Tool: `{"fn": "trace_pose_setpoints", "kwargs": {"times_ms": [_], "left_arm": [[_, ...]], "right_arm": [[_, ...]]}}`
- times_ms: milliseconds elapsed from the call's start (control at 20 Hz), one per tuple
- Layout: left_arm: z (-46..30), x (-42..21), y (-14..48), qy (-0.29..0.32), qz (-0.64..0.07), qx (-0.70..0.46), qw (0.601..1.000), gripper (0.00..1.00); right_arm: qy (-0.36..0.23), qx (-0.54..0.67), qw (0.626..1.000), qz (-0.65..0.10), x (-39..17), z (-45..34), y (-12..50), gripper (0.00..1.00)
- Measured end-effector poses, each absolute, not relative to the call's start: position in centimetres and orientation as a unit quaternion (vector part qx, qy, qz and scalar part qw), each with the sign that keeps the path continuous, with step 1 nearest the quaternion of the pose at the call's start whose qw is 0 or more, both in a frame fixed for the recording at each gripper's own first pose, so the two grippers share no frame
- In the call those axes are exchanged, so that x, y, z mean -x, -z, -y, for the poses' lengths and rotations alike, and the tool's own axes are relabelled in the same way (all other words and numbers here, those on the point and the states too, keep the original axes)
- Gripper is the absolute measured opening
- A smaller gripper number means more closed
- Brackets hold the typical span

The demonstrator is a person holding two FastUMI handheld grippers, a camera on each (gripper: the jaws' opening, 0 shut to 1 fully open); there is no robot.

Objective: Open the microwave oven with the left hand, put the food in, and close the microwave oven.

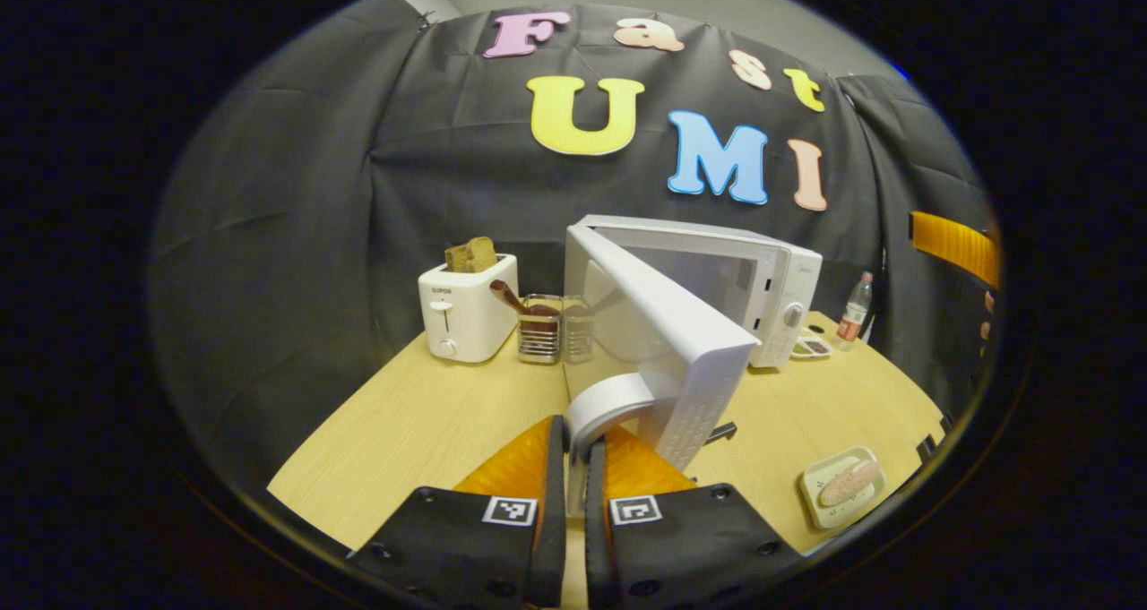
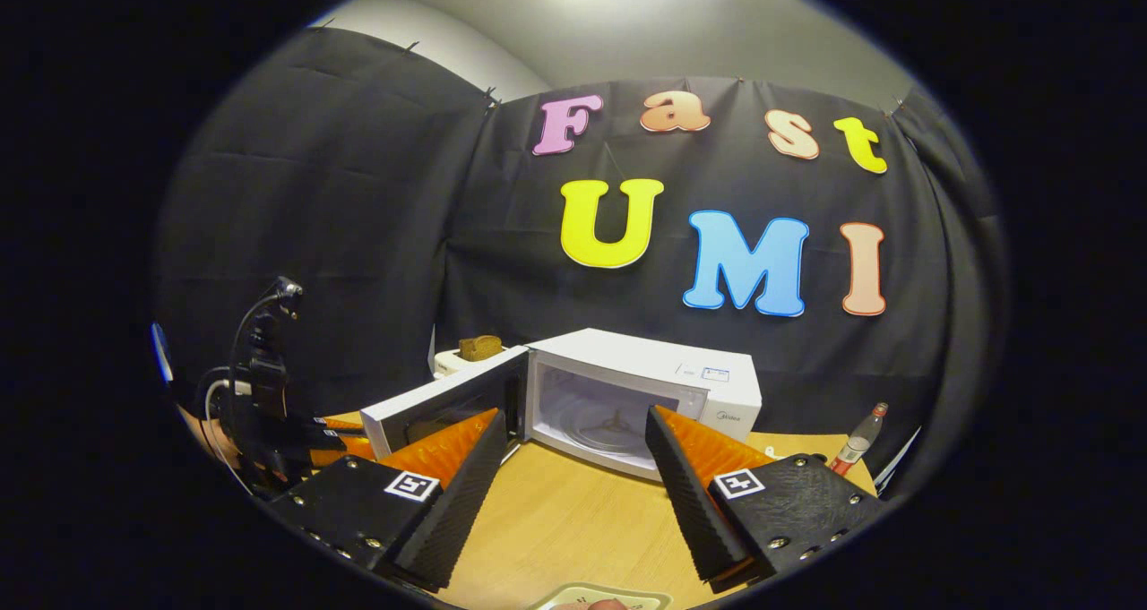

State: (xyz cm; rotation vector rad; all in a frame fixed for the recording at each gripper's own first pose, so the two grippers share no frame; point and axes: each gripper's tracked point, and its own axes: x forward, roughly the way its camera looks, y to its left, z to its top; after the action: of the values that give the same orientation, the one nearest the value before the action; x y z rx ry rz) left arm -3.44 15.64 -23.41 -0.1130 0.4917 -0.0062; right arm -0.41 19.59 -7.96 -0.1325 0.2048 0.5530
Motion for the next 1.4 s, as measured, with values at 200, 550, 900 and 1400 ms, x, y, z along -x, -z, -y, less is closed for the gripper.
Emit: {"fn": "trace_pose_setpoints", "kwargs": {"times_ms": [200, 550, 900, 1400], "left_arm": [[-16.4, 5.9, 22.9, -0.034, -0.229, 0.072, 0.970, 0.27], [-17.3, 11.4, 19.3, -0.126, -0.200, 0.051, 0.970, 0.88], [-15.6, 14.8, 13.3, -0.195, -0.151, 0.042, 0.968, 0.94], [-13.4, 20.1, 6.4, -0.261, -0.096, 0.009, 0.960, 0.94]], "right_arm": [[-0.299, 0.092, 0.944, -0.111, 0.6, -18.5, 9.0, 0.95], [-0.416, 0.133, 0.878, -0.195, 3.0, -16.6, 14.6, 0.96], [-0.501, 0.161, 0.806, -0.271, 6.8, -14.1, 21.1, 0.96], [-0.566, 0.203, 0.711, -0.364, 10.2, -10.6, 28.9, 0.96]]}}
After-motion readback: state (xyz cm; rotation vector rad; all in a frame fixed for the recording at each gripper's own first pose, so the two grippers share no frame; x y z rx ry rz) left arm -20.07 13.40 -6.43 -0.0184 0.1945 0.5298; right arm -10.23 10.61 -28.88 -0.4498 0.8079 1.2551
